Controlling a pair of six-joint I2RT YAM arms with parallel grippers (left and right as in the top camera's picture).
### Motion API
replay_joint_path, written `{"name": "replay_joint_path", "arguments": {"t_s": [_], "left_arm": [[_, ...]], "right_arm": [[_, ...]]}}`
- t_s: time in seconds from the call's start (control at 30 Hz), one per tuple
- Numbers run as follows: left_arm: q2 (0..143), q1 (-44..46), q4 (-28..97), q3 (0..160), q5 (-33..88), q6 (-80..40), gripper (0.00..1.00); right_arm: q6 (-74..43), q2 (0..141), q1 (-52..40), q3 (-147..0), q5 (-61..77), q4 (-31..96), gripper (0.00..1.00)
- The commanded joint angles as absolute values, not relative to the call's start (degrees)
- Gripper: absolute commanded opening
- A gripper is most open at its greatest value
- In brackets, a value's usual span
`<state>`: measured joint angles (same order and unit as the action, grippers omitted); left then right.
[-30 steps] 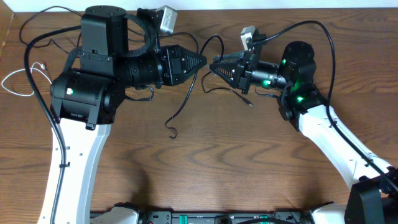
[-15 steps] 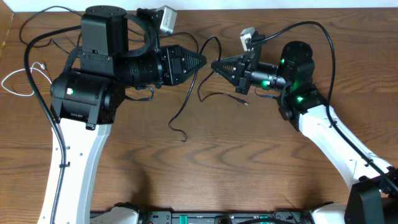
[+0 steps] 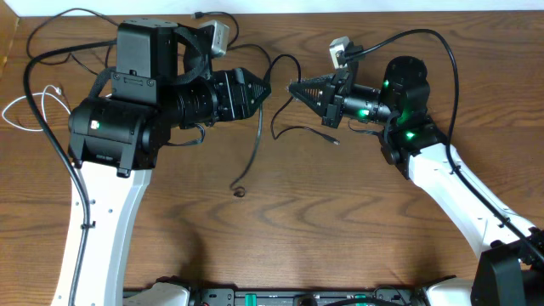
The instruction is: Untangle cables
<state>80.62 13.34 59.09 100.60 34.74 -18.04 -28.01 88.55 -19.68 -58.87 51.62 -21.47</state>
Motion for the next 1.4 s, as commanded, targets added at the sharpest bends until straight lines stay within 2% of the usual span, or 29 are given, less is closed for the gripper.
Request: {"name": "replay_joint_path", "arguments": {"t_s": [0.0,0.2,0.37,0.7,0.97,1.37], "left_arm": [[80.9,13.4,58.3,101.5,32.3,-12.8,0.59],[80.9,13.4,54.2,101.5,33.3,-9.5,0.59],[81.1,13.5,50.6,101.5,42.7,-9.7,0.59],[82.6,18.9,52.7,101.5,44.3,-14.4,0.59],[86.3,21.4,52.6,101.5,39.4,-24.2,0.58],[90.2,21.3,51.0,101.5,39.4,-36.0,0.54]], "right_arm": [[-28.6,88.5,-19.8,-59.2,51.7,-20.8,0.01],[-28.7,88.5,-19.9,-59.2,55.0,-20.7,0.01],[-28.6,88.5,-21.5,-59.2,55.2,-20.8,0.01],[-27.1,88.5,-22.7,-59.2,52.4,-20.9,0.01],[-27.1,88.5,-23.0,-59.2,52.2,-21.0,0.01],[-23.8,88.5,-24.0,-59.2,49.6,-17.5,0.02]]}}
